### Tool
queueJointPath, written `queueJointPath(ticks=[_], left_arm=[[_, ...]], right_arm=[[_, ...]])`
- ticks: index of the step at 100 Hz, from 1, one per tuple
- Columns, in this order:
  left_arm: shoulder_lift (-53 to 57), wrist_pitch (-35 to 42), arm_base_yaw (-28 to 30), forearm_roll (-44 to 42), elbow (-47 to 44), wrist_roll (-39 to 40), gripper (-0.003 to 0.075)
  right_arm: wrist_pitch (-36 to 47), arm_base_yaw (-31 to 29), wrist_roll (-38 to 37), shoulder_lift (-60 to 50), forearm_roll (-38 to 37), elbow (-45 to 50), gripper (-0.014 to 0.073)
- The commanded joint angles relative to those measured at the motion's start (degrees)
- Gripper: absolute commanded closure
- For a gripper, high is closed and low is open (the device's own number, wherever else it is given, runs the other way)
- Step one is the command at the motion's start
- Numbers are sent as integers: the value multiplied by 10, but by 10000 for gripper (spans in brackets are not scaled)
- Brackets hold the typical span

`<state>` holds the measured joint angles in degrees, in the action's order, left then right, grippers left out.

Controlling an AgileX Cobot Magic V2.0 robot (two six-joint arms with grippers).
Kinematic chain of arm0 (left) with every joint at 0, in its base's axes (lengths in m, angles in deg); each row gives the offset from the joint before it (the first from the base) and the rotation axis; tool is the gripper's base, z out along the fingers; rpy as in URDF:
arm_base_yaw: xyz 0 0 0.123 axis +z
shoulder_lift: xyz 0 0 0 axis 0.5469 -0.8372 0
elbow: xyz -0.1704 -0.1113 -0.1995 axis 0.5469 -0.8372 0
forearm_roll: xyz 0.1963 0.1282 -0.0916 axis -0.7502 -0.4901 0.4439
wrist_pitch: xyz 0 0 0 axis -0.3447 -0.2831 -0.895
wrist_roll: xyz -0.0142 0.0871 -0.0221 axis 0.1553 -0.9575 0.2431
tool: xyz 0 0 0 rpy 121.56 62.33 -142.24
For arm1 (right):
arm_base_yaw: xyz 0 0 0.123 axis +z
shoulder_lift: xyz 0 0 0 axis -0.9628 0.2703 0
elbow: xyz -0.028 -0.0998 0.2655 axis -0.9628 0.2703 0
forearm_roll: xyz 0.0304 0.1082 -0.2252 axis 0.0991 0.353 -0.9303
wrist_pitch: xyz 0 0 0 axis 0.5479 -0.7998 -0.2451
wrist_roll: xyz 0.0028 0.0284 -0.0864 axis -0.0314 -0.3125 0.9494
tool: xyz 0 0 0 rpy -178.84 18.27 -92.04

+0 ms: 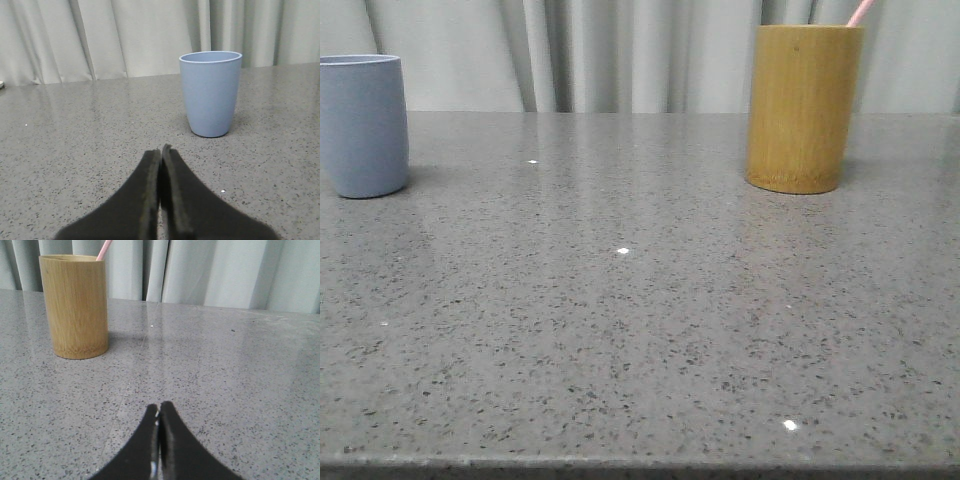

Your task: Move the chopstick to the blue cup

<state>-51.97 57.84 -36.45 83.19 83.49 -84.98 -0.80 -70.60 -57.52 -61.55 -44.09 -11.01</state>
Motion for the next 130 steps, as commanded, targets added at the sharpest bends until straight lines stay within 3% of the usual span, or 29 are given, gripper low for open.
queueJointPath(ticks=[1, 64, 83, 105, 130], left_arm=[[19, 47, -1, -1, -5, 8, 739], [19, 47, -1, -1, -5, 8, 739], [19, 96, -1, -1, 1, 8, 739], [-24, 79, -1, 77, 61, 8, 739], [-182, -62, -1, 80, 255, 8, 739]], right_arm=[[51, -3, 2, -11, -2, 0, 662], [62, -3, 2, -11, -2, 0, 662], [97, -3, 2, -11, -1, -3, 662], [-32, -3, 2, 1, 9, -93, 662], [-206, -3, 2, 91, 1, -257, 662]])
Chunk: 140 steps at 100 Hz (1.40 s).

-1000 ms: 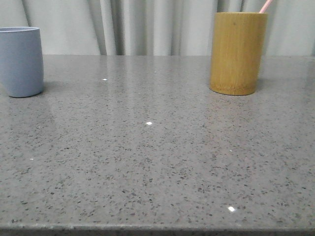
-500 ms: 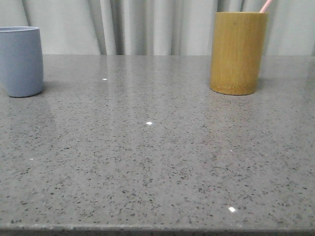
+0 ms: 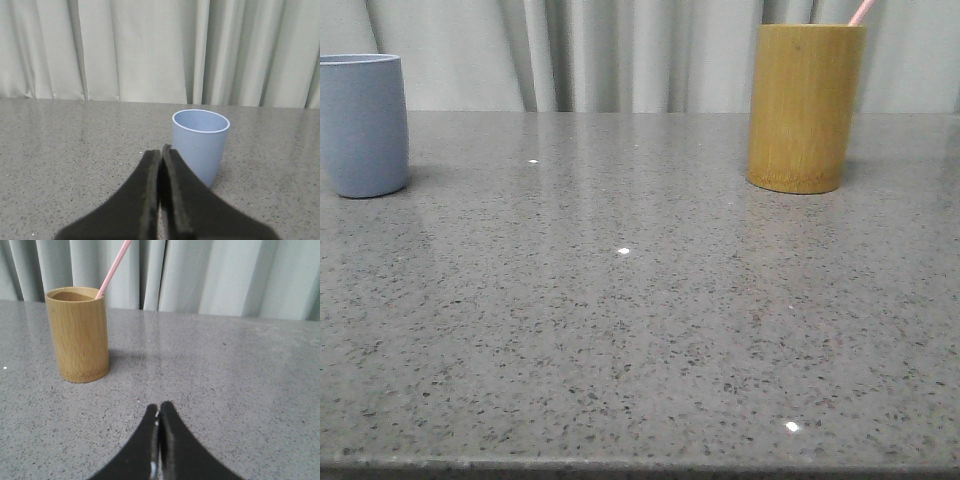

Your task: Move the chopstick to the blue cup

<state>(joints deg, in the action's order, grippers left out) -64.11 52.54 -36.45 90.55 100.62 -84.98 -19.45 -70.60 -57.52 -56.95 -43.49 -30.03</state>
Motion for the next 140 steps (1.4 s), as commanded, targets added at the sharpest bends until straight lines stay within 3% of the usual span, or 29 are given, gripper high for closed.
queueJointPath(ticks=[1, 22, 33, 59, 113, 127, 134, 140], left_arm=[[-66, -14, -1, 7, 90, 8, 739], [-213, -243, -1, 7, 280, 7, 739], [-270, -318, -1, 7, 342, 6, 739], [-334, -332, -1, 7, 371, 6, 739], [-337, -337, -1, 7, 371, 1, 738], [-337, -338, -1, 7, 371, 1, 706], [-337, -340, -1, 7, 371, 1, 626], [-337, -344, -1, 7, 371, 1, 506]], right_arm=[[-28, -3, 2, 51, -5, -77, 662], [-138, -3, 2, 152, -5, -220, 662], [-161, -3, 2, 191, -5, -271, 662], [-141, -3, 2, 229, -5, -287, 662], [-137, -3, 2, 229, -6, -286, 655], [-137, -3, 2, 229, -6, -286, 533], [-137, -3, 2, 229, -6, -286, 419], [-137, -3, 2, 229, -6, -286, 309]])
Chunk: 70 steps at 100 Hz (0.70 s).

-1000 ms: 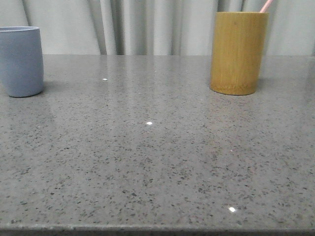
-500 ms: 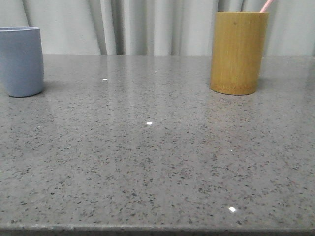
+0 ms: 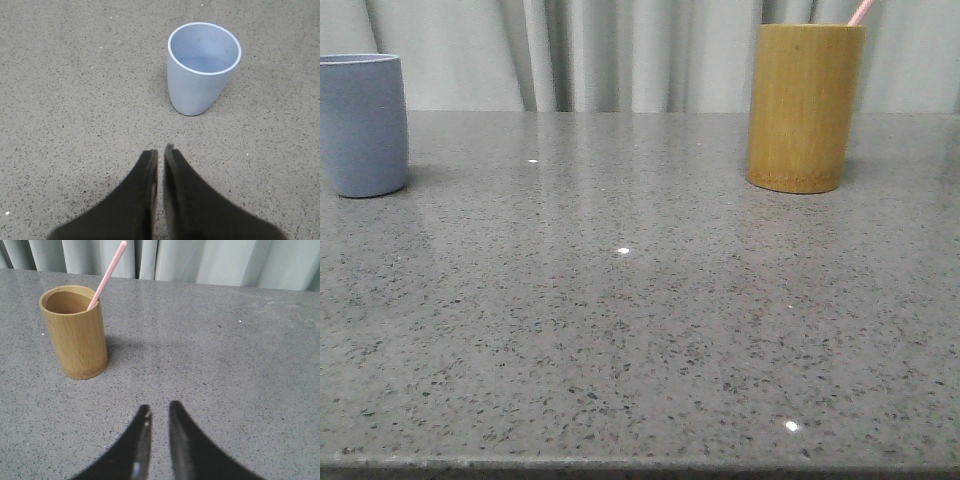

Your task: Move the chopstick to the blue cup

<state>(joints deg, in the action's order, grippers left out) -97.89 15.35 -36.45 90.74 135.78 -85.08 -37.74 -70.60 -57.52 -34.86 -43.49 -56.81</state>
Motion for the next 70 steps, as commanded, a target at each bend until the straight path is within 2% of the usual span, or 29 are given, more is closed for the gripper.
queueJointPath(ticks=[1, 8, 16, 23, 48, 70], left_arm=[[1, 27, -1, 5, 19, 2, 490], [1, 27, -1, 5, 19, 2, 306], [1, 25, -1, 5, 19, 2, 97], [1, 26, -1, 5, 19, 2, 5], [-2, 55, -1, 9, 23, -13, 71], [-90, 79, -1, 9, 104, -13, 71]], right_arm=[[46, -3, 2, 8, -6, -18, 280], [44, -3, 2, 8, -6, -18, 149], [44, -3, 2, 8, -6, -18, 52], [44, -3, 2, 8, -6, -18, 17], [44, -3, 2, 8, -6, -18, 17], [47, -3, 2, 8, -6, -18, 17]])
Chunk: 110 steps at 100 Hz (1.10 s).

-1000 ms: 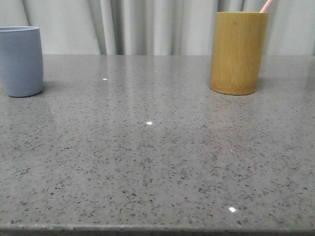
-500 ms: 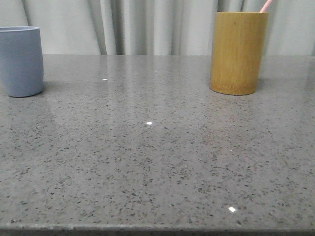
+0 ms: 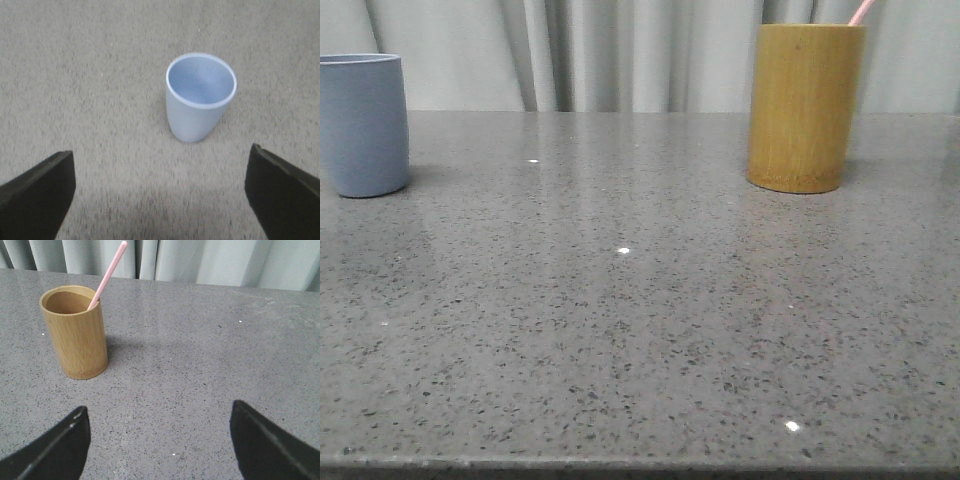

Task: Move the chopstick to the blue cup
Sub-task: 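Grip the blue cup rim with the left gripper and slide it toward the table center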

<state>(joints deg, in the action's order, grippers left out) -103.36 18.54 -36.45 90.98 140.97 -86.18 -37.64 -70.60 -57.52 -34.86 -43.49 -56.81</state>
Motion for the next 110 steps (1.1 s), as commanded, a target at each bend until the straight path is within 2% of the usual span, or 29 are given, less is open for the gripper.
queueJointPath(ticks=[1, 23, 42, 92, 102, 110], left_arm=[[-47, 47, -1, 6, 59, -2, 71], [-171, 2, -1, 6, 161, -2, 71], [-265, -18, -1, 9, 212, -2, 71], [-380, 22, -1, 30, 228, -2, 73], [-386, 23, -1, 39, 228, -2, 118], [-388, 23, -1, 46, 228, -2, 215]], right_arm=[[46, -3, 2, 8, -6, -18, 17], [45, -3, 2, 8, -6, -18, 17], [45, -3, 2, 8, -6, -18, 17], [45, -3, 2, 8, -6, -18, 17], [45, -3, 2, 8, -6, -18, 17], [45, -3, 2, 8, -6, -18, 17]])
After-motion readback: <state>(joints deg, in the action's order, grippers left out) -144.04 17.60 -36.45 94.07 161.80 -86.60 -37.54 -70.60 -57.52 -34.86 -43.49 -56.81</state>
